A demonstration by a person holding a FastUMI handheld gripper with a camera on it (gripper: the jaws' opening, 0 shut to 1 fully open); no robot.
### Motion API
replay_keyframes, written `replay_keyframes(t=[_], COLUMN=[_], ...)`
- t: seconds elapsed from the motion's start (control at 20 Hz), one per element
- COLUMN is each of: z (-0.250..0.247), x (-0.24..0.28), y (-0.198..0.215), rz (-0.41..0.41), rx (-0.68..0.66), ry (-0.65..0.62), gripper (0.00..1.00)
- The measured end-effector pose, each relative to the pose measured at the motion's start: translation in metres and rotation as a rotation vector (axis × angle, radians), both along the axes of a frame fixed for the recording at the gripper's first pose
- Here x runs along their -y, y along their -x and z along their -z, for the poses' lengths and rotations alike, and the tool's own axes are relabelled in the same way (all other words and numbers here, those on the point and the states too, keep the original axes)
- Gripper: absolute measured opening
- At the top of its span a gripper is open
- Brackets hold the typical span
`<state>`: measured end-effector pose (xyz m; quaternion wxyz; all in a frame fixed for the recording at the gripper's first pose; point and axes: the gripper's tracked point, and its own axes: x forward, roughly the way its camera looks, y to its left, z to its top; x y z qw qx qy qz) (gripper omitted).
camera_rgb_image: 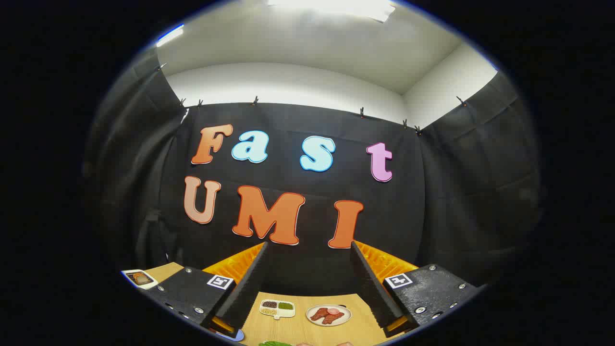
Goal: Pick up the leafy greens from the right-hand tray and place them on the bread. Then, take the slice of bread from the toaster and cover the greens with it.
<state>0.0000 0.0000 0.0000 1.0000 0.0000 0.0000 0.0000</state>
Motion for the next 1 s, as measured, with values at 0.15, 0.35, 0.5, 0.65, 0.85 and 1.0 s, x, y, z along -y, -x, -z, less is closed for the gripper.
replay_keyframes(t=[0.15,0.35,0.5,0.65,0.85,1.0], z=[-0.003,-0.003,-0.003,-0.010,-0.011,-0.008], x=[0.012,0.017,0.007,0.002,-0.017,-0.014], y=[0.001,-0.001,-0.005,-0.009,-0.011,-0.016], rz=[0.010,0.009,-0.025,-0.027,-0.066,-0.055], rx=[0.006,0.007,0.009,0.024,0.014,0.009], ry=[0.009,-0.023,-0.021,0.025,0.002,-0.006], gripper=[0.99,0.99,0.99,0.98,0.99,0.99])
